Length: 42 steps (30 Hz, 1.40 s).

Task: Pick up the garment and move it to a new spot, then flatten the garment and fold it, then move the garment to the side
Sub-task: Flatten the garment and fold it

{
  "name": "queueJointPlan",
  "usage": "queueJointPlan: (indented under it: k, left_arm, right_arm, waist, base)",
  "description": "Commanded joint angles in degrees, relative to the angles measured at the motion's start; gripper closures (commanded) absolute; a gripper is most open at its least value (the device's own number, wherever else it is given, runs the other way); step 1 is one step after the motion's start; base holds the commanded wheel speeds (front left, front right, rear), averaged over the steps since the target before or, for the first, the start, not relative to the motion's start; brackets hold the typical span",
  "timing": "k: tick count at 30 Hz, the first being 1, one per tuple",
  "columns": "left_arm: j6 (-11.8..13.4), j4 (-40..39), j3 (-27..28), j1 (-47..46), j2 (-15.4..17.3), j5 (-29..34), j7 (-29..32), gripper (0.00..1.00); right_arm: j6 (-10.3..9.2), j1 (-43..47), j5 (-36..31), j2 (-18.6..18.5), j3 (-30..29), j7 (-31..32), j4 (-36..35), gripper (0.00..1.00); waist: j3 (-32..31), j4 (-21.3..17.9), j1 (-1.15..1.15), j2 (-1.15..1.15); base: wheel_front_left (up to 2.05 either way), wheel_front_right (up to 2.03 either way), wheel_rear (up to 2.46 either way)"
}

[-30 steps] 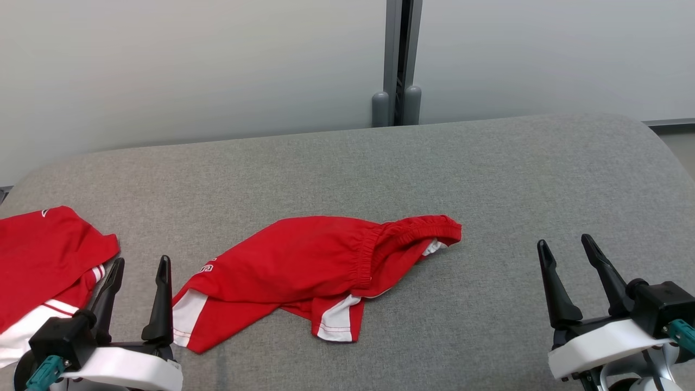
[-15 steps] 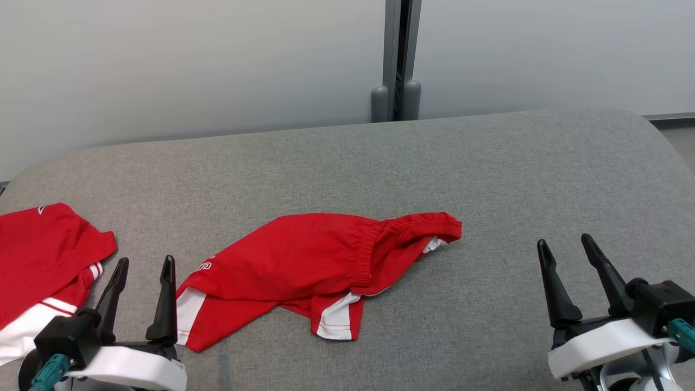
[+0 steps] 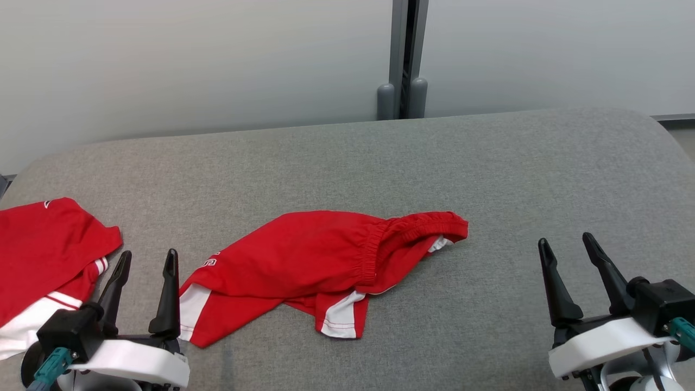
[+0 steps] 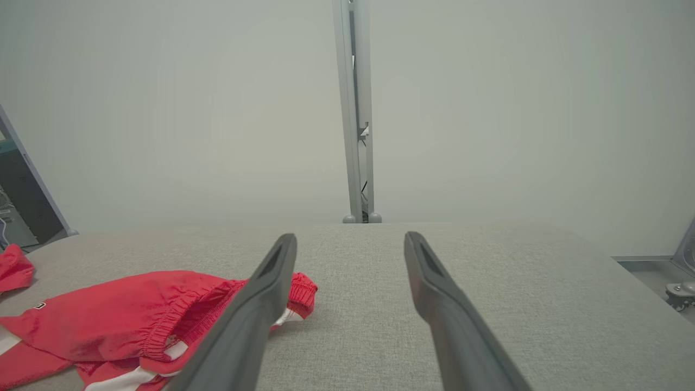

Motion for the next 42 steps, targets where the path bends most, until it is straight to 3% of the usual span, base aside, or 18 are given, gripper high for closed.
queueJointPlan:
  k: [1,6,18,24,25,26,27,28,34,42]
  left_arm:
    - [-0.3,-0.2,-0.1,-1.3,0.2,0.1,-0.1,0.0]
    - [-0.5,-0.3,-0.6,-2.9,-0.1,0.4,-0.1,0.0]
    - [-2.8,2.7,-2.7,-9.0,-3.7,0.7,-1.4,0.0]
    - [-4.4,5.3,-2.4,-11.2,-5.2,1.1,-2.2,0.0]
    - [-4.6,5.5,-2.3,-11.4,-5.4,1.3,-2.2,0.0]
    - [-4.7,5.9,-2.1,-11.6,-5.6,1.3,-2.2,0.0]
    - [-5.0,6.2,-1.9,-11.7,-5.7,1.4,-2.3,0.0]
    - [-5.1,6.5,-1.7,-11.8,-5.9,1.5,-2.3,0.0]
    - [-5.7,7.2,0.7,-12.2,-6.2,2.4,-2.4,0.0]
    - [-6.7,6.5,3.9,-10.6,-6.1,4.3,-2.4,0.0]
  right_arm:
    - [0.09,-0.7,-0.2,-0.6,0.5,0.2,0.0,0.0]
    - [0.09,-2.5,1.5,-1.7,4.1,1.7,1.6,0.0]
    - [0.05,-13.7,7.2,-6.7,23.0,5.3,14.4,0.0]
    - [0.05,-18.0,10.3,-8.2,27.4,4.5,19.5,0.0]
    - [0.05,-18.6,10.9,-8.4,28.0,4.5,20.1,0.1]
    - [0.05,-19.1,11.6,-8.6,28.7,4.4,20.5,0.53]
    - [0.05,-19.7,12.1,-8.9,29.5,4.2,20.8,0.67]
    - [0.05,-20.1,13.2,-9.1,30.3,4.2,20.9,1.0]
    - [0.05,-22.9,19.2,-11.5,35.1,2.9,18.3,1.0]
    - [0.05,-19.5,35.7,-19.7,36.0,15.1,5.0,1.0]
  waist:
    - [0.6,0.8,0.0,0.0]
    - [2.4,3.1,0.0,0.0]
    - [10.7,11.8,0.0,0.0]
    - [12.7,13.6,0.0,0.0]
    - [12.9,13.7,0.0,0.0]
    - [13.0,13.7,0.0,0.0]
    - [13.1,13.7,0.0,0.0]
    - [13.2,13.6,0.0,0.0]
    - [13.2,11.4,0.0,0.0]
    - [12.7,5.9,0.0,0.0]
  base:
    - [0.0,0.0,0.0]
    - [0.0,0.0,0.0]
    - [0.0,0.0,0.0]
    - [0.0,0.0,0.0]
    - [0.0,0.0,0.0]
    - [0.0,0.0,0.0]
    - [0.0,0.0,0.0]
    - [0.0,0.0,0.0]
    - [0.0,0.0,0.0]
    - [0.0,0.0,0.0]
